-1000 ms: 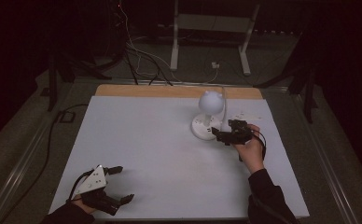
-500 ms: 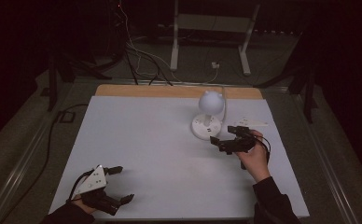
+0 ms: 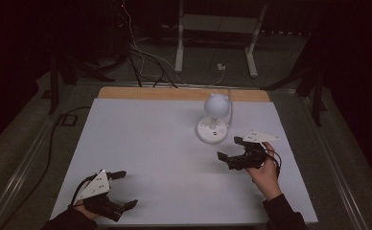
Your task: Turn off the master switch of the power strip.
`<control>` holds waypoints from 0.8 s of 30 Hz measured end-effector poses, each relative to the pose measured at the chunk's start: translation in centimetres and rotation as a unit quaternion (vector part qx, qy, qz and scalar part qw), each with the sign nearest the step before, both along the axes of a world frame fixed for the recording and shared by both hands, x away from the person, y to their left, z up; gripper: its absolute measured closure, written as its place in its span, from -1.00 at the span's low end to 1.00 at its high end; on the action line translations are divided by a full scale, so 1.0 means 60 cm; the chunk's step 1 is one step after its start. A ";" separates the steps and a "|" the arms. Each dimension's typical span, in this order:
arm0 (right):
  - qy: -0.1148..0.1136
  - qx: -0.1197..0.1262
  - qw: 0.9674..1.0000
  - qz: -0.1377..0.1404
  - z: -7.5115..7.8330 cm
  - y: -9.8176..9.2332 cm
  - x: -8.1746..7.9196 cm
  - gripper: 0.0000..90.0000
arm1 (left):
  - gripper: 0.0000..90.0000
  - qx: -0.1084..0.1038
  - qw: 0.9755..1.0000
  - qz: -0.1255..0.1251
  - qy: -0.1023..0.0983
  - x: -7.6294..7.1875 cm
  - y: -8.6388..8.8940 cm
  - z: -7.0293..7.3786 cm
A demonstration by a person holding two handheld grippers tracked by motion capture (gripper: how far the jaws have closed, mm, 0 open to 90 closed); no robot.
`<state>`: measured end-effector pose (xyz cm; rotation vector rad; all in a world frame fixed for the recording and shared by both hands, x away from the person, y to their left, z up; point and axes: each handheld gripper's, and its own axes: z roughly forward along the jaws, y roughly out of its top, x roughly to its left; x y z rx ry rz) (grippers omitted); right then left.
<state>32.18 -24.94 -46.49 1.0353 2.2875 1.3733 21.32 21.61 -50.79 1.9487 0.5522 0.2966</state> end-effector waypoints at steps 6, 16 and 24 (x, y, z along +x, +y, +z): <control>0.004 -0.011 1.000 0.011 -0.009 -0.010 -0.023 -0.95 | -0.99 0.001 1.000 -0.001 -0.001 0.000 -0.001 0.000; 0.015 -0.031 0.999 0.020 -0.034 -0.039 -0.059 -0.95 | -0.99 0.002 1.000 0.000 -0.001 0.000 -0.001 0.000; 0.021 -0.049 0.998 0.026 -0.056 -0.058 -0.088 -0.95 | -0.99 0.005 1.000 0.000 -0.001 0.001 -0.001 -0.001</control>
